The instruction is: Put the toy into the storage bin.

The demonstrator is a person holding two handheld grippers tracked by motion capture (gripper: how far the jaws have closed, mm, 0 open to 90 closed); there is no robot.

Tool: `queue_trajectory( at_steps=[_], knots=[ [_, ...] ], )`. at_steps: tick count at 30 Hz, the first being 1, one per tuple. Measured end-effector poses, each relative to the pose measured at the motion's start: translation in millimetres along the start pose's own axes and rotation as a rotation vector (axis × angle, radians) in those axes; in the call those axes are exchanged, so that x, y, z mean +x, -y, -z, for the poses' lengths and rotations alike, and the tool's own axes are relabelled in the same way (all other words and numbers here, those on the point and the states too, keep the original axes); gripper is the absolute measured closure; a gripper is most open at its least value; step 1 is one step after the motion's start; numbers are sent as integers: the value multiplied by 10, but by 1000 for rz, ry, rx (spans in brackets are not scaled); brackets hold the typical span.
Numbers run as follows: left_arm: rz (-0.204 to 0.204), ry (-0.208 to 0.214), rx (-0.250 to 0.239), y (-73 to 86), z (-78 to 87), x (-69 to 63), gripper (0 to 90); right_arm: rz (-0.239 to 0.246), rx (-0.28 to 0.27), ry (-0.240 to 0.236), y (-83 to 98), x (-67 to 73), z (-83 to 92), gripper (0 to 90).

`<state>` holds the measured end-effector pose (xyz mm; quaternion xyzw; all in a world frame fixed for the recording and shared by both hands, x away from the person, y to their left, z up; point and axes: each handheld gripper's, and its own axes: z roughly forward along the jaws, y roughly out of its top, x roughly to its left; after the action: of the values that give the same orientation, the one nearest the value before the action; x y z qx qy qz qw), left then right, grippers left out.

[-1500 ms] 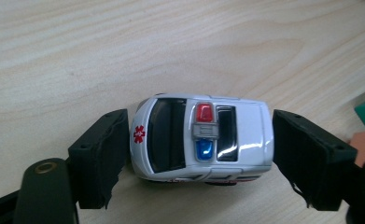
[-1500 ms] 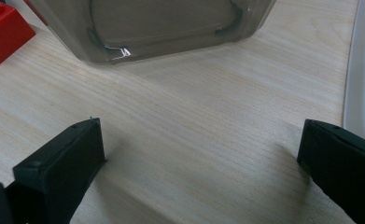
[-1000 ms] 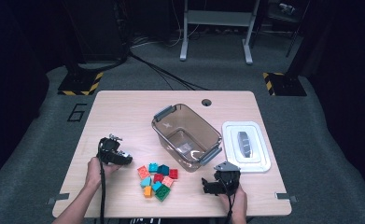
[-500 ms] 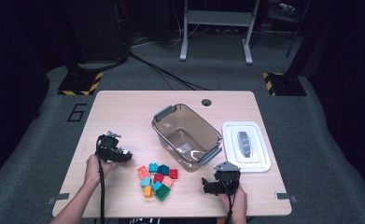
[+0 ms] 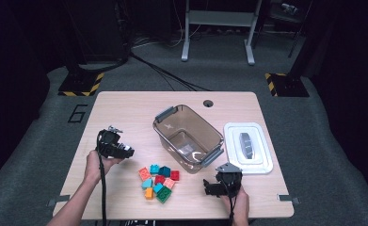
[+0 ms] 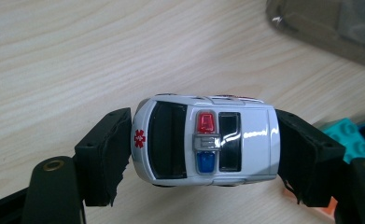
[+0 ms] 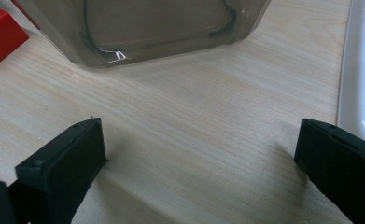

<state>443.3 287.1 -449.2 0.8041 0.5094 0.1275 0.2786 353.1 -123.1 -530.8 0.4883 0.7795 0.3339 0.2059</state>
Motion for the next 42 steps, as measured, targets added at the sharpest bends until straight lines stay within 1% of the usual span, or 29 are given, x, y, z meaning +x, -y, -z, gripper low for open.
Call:
queue_trajectory(
  at_steps=[1,2,3,4,6,8,10,11,13,14,16,17,18,22,23,24,25,31,32,38,42],
  knots=[
    [-9,-1,1,-26,18,-10,253,0,0,3,0,0,-1,12],
    [-6,-2,-2,-42,28,-24,253,0,0,0,0,0,0,12],
    [-18,-3,0,-75,49,-36,253,-1,0,1,0,0,0,12],
    [-19,-3,-8,-98,62,-47,253,-1,0,1,0,0,0,12],
    [-22,-4,-8,-143,96,-65,253,0,0,3,0,0,0,12],
    [-19,4,-19,-189,126,-78,253,0,0,0,0,0,0,12],
    [-34,5,-8,-236,164,-87,253,0,0,0,0,0,0,12],
    [-38,6,-16,-259,176,-97,253,0,0,3,0,0,-1,12],
    [-48,13,-14,-303,195,-102,253,0,0,3,0,0,-1,12],
    [-44,15,-13,-322,203,-105,253,0,0,3,0,0,0,12],
    [-51,24,-10,-374,228,-106,253,0,0,3,0,0,-1,12],
    [-42,23,-26,-400,228,-122,253,0,0,3,-1,-1,-1,13],
    [-67,23,-15,-437,251,-130,253,0,0,3,0,0,-1,12],
    [-78,21,-22,-532,293,-178,253,-1,0,4,-1,0,-1,12],
    [-68,26,-28,-553,297,-191,253,0,0,4,-1,0,-2,12],
    [-73,29,-25,-579,307,-191,253,1,0,3,-1,-1,-1,12],
    [-68,31,-30,-599,309,-199,253,-1,0,4,0,0,-1,12],
    [-80,41,-42,-724,326,-248,253,0,-1,4,-1,0,-2,12],
    [-85,36,-42,-741,330,-262,253,0,0,4,-1,-1,-1,12],
    [-117,40,-39,-834,360,-323,253,1,-1,5,-2,-2,-3,12],
    [-121,44,-50,-895,380,-359,253,3,2,3,-3,-3,-1,12]
  ],
)
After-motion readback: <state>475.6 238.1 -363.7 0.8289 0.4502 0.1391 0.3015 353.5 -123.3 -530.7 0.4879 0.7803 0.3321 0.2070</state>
